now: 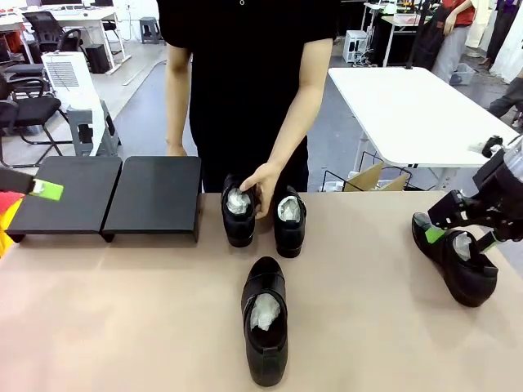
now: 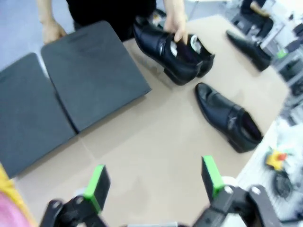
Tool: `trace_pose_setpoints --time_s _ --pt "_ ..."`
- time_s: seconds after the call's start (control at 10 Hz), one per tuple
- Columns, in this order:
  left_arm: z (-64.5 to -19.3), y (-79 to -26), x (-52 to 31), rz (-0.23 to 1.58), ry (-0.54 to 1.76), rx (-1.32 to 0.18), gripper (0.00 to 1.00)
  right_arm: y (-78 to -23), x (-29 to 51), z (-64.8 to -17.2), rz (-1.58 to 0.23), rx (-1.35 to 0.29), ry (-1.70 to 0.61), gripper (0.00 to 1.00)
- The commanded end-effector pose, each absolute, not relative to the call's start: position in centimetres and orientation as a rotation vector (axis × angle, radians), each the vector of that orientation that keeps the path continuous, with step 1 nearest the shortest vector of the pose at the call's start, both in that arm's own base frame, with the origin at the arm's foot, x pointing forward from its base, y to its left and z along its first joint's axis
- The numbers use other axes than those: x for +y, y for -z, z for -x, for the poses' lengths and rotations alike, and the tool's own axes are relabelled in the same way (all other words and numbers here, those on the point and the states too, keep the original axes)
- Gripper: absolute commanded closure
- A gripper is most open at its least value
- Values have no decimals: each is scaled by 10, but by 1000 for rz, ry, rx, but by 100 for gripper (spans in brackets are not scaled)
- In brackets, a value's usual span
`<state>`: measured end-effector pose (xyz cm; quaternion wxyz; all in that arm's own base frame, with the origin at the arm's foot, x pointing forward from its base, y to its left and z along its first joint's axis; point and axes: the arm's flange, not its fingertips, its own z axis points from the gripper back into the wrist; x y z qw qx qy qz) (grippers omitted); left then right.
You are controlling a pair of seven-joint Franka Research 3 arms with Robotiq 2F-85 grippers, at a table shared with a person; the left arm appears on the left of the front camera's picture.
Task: Organize the shoes by placing them on the stand.
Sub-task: Place the Shoe from the middle of the table onto the Shoes Stand.
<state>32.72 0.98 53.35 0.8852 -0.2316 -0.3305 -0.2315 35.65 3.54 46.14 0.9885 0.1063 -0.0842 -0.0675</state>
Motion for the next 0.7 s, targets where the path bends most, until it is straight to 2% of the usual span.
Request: trace_pose_setpoints --time_s 0.0,0.1,0.2,0.3,0.4,0.5,0.6 --pt "-281 -529 -29 400 378 -580 0 -473 42 -351 -216 -197 112 0" --pt "-275 -525 -42 383 393 -397 0 -473 42 -351 -216 -197 112 0" --pt "-271 -522 -49 359 391 -329 0 -473 42 -351 -216 -197 112 0" --pt "-275 -528 -36 341 388 -321 0 -473 42 -351 -216 -197 112 0" --pt "-298 -533 -48 353 377 -438 0 -473 42 -351 -216 -197 112 0" --pt "-298 -533 -48 353 377 -438 0 -473 42 -351 -216 -197 112 0" --pt "-287 -527 -52 335 374 -351 0 -473 42 -351 -216 -197 112 0"
